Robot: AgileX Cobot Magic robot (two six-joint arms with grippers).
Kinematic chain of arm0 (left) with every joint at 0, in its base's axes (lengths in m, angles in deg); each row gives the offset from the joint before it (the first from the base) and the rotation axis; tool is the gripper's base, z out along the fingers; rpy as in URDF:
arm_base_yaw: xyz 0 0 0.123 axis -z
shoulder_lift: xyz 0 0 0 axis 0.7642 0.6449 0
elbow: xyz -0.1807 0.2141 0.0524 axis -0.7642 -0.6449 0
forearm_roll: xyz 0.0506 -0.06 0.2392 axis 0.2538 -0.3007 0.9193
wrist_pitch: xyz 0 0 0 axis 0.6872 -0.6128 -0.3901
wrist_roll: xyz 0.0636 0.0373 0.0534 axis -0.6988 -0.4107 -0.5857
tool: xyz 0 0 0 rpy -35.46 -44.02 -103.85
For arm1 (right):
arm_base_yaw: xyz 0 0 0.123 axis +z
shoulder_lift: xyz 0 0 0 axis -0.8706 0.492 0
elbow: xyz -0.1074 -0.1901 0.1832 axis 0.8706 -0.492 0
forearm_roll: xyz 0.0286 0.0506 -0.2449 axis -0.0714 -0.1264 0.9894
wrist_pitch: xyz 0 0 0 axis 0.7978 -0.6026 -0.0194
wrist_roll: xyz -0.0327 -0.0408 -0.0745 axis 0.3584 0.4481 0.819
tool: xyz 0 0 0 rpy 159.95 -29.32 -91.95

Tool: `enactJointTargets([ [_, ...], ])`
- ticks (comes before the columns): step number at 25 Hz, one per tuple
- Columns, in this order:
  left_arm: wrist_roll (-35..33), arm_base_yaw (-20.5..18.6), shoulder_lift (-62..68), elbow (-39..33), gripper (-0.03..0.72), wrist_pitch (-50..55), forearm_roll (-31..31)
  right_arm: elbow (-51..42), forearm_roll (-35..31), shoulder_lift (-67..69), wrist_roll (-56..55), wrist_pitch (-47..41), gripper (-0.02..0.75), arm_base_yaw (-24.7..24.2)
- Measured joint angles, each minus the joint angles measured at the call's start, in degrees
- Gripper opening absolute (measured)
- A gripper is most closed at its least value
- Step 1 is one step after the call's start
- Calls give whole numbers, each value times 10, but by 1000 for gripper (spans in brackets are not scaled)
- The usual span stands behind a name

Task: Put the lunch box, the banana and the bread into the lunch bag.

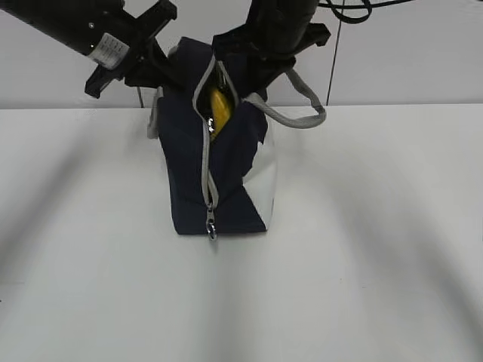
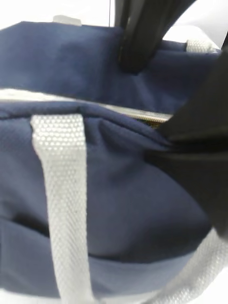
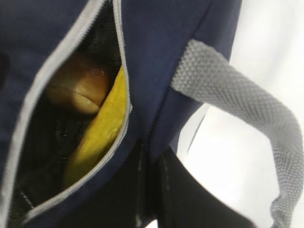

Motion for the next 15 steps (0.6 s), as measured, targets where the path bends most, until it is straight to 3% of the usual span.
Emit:
enactJointTargets([
  [15, 0, 1, 20, 0, 17, -6, -29, -49, 29, -16, 0, 12, -1, 0],
])
